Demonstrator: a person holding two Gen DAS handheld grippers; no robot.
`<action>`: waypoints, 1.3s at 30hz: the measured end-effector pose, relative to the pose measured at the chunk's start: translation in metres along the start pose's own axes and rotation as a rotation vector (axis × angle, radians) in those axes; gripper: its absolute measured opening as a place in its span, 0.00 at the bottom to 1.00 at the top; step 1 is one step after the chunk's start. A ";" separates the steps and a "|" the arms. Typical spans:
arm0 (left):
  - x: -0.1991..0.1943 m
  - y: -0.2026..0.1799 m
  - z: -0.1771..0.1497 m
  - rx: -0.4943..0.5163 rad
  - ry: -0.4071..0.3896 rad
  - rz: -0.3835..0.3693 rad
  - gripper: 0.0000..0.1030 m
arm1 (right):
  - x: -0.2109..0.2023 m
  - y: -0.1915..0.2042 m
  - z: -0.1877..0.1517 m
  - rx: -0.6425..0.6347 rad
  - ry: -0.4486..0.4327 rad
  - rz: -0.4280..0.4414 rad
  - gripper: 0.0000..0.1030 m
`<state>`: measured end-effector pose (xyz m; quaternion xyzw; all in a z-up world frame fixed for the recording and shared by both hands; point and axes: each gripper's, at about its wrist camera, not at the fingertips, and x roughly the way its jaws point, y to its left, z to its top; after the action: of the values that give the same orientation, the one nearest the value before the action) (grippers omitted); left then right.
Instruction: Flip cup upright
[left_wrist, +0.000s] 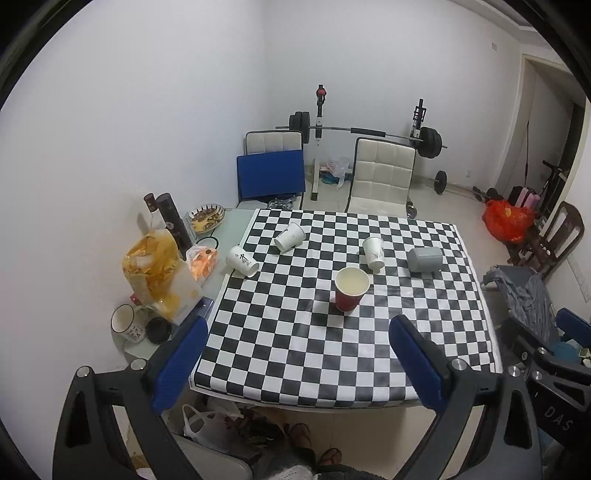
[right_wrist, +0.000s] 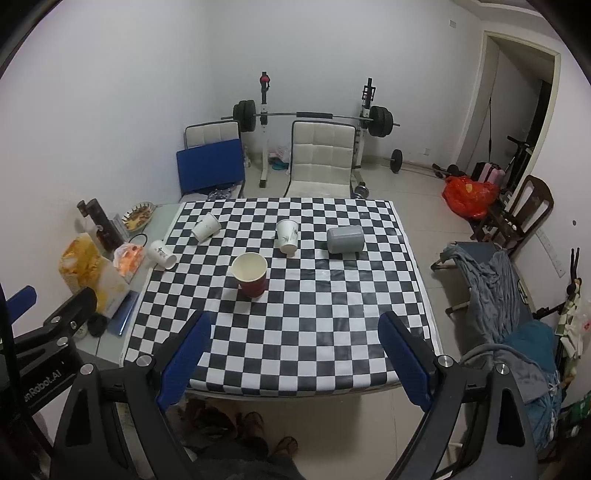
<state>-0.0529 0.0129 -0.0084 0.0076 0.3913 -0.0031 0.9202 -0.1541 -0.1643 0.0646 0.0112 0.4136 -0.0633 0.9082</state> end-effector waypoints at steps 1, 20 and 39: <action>-0.002 0.002 -0.001 0.001 -0.005 0.007 0.97 | -0.004 0.001 0.000 -0.002 -0.003 -0.002 0.91; -0.017 0.011 -0.006 -0.009 -0.021 0.020 0.97 | -0.012 0.017 -0.003 -0.006 -0.003 0.010 0.91; -0.018 0.005 0.000 -0.005 -0.028 0.021 0.97 | -0.002 0.012 0.005 0.023 -0.007 -0.001 0.91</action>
<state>-0.0653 0.0178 0.0047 0.0094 0.3784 0.0073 0.9256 -0.1501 -0.1528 0.0688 0.0211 0.4099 -0.0684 0.9093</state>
